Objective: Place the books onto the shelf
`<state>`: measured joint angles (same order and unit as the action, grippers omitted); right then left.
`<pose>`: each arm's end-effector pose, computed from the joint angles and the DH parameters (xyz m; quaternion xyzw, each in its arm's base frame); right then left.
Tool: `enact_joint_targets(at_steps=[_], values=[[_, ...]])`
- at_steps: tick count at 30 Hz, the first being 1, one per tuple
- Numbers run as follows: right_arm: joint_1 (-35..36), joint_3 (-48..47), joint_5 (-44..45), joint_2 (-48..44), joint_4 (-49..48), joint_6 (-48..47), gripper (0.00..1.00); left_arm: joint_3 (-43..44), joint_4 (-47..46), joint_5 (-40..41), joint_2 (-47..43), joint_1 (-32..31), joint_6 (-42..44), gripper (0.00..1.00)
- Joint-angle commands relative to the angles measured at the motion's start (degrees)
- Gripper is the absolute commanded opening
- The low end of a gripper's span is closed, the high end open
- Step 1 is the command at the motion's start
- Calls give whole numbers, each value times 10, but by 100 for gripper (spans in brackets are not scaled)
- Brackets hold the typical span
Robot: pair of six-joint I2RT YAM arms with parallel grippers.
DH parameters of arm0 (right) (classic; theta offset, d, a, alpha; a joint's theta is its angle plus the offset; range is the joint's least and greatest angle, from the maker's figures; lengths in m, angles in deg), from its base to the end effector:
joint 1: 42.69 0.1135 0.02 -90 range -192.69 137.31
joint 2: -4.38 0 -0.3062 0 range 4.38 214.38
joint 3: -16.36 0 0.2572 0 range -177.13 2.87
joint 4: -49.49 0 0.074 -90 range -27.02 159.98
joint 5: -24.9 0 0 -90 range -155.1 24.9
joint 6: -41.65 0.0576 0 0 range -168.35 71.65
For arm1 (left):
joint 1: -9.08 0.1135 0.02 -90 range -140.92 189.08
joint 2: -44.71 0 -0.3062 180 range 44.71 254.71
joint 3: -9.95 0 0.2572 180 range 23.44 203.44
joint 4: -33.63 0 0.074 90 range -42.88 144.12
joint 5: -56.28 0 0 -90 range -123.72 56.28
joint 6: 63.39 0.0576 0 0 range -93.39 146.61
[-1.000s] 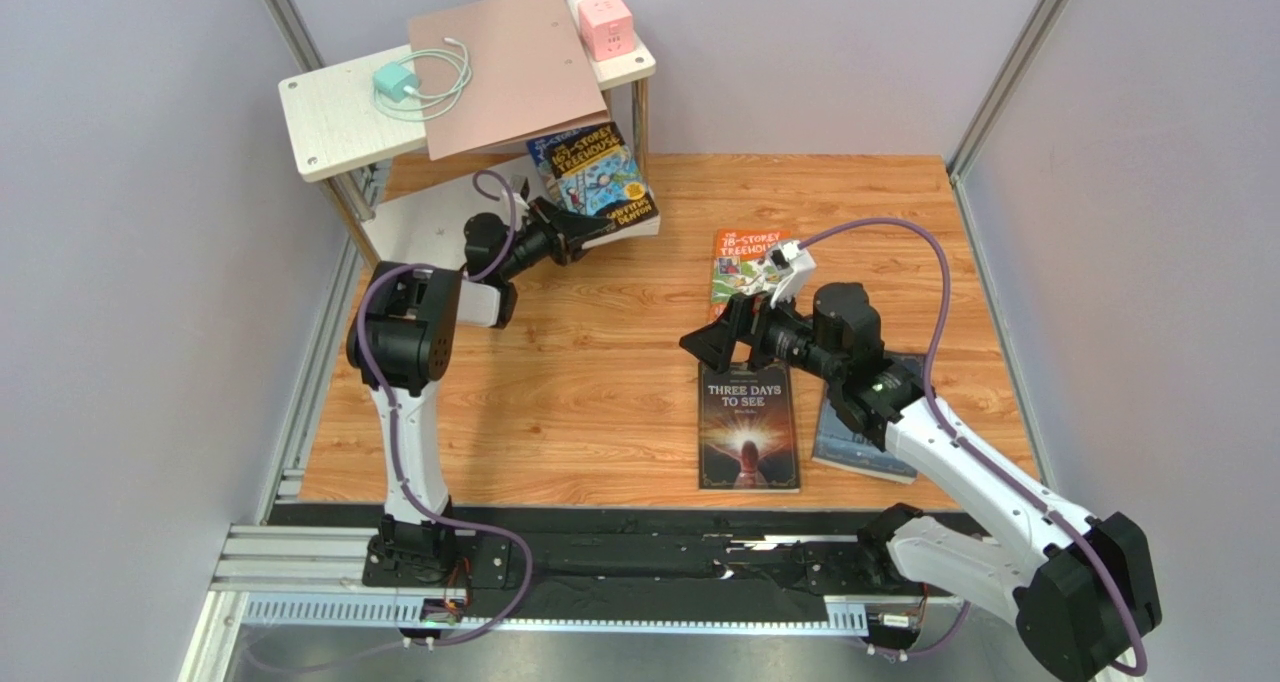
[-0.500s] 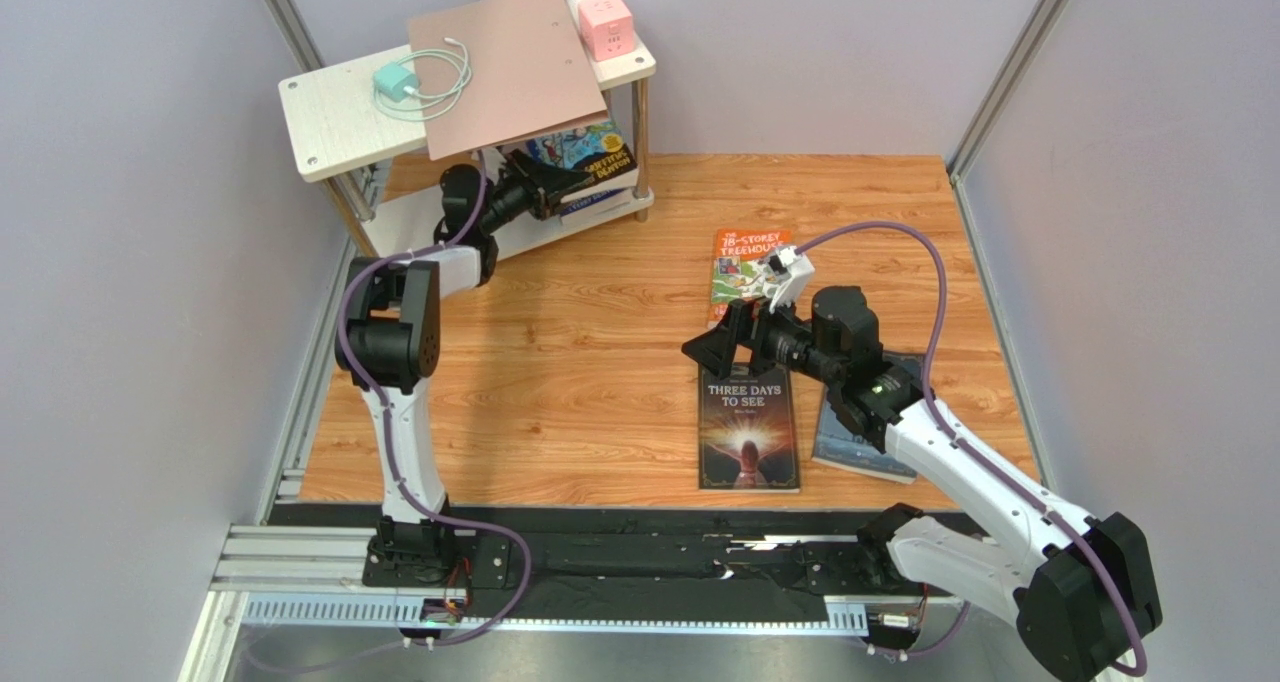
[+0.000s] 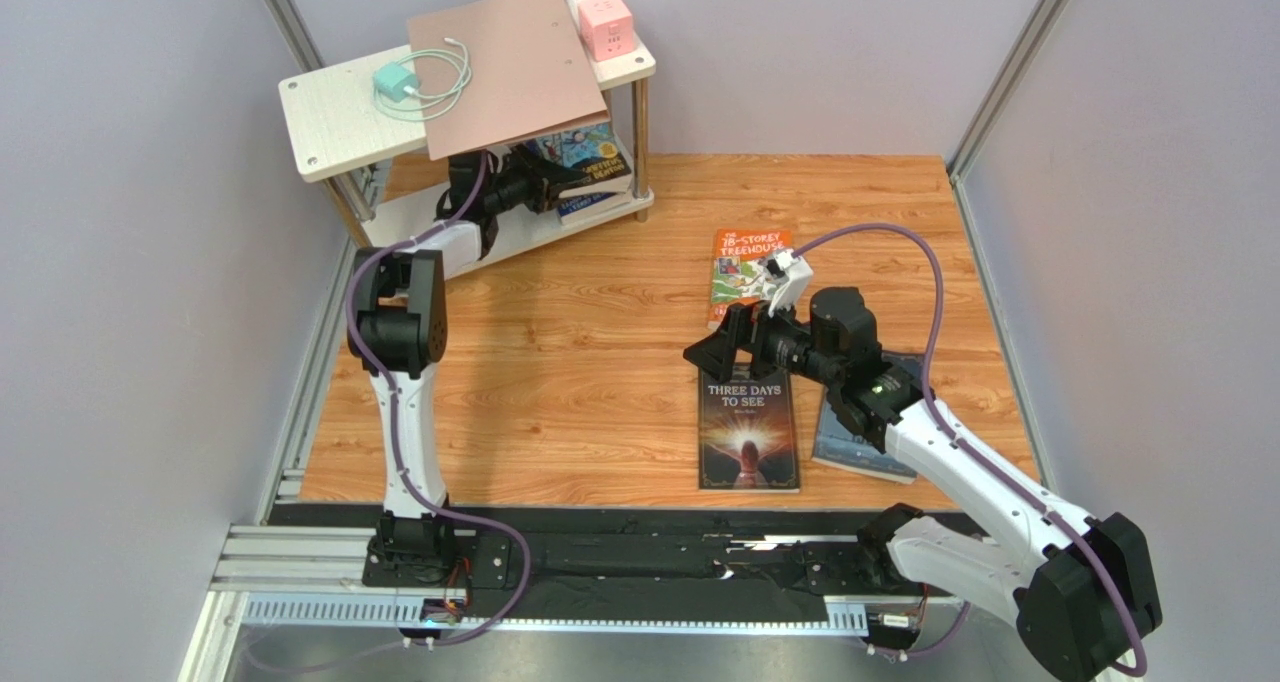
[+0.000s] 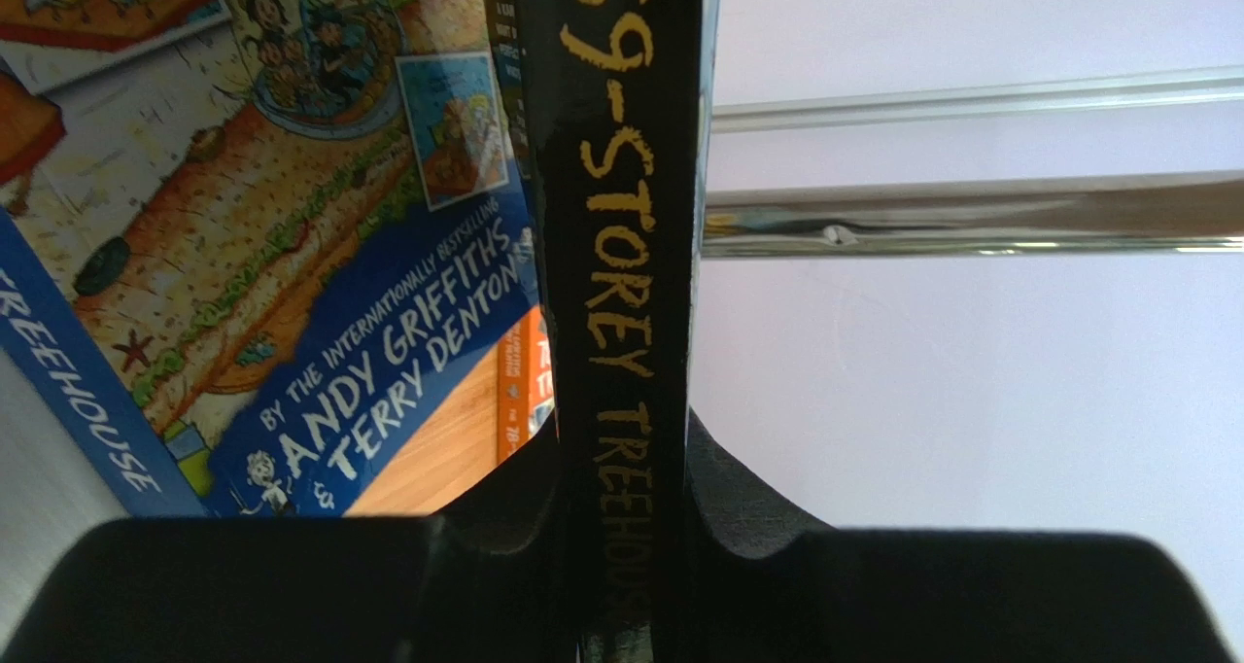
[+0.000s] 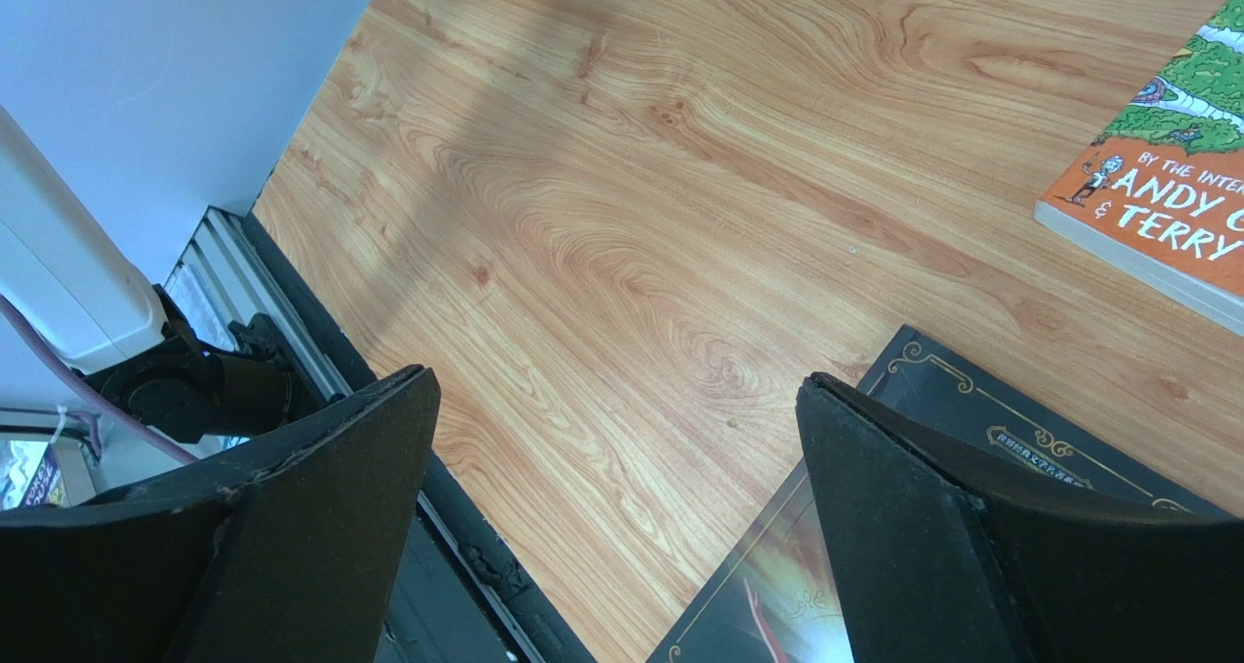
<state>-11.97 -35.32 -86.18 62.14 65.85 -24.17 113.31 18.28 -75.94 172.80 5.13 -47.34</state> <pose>0.1876 0.1355 0.2965 -0.1482 0.8100 0.3869 0.4150 0.5536 -0.0770 0.2279 -0.2172 0.7164 -0.5930 0.2967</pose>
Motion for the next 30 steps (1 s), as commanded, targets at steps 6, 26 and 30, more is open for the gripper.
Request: enact_joint_targets(at_steps=[6, 26, 30], values=[[4, -1, 5, -14, -2, -14, 100, 83, 102, 14, 12, 0, 92, 37], [4, 8, -2, -19, -10, -9, 100, 231, 521, 194, -3, -29, 286, 73], [4, 15, -5, -20, -15, -5, 100, 264, 584, 211, 8, -39, 312, 73]])
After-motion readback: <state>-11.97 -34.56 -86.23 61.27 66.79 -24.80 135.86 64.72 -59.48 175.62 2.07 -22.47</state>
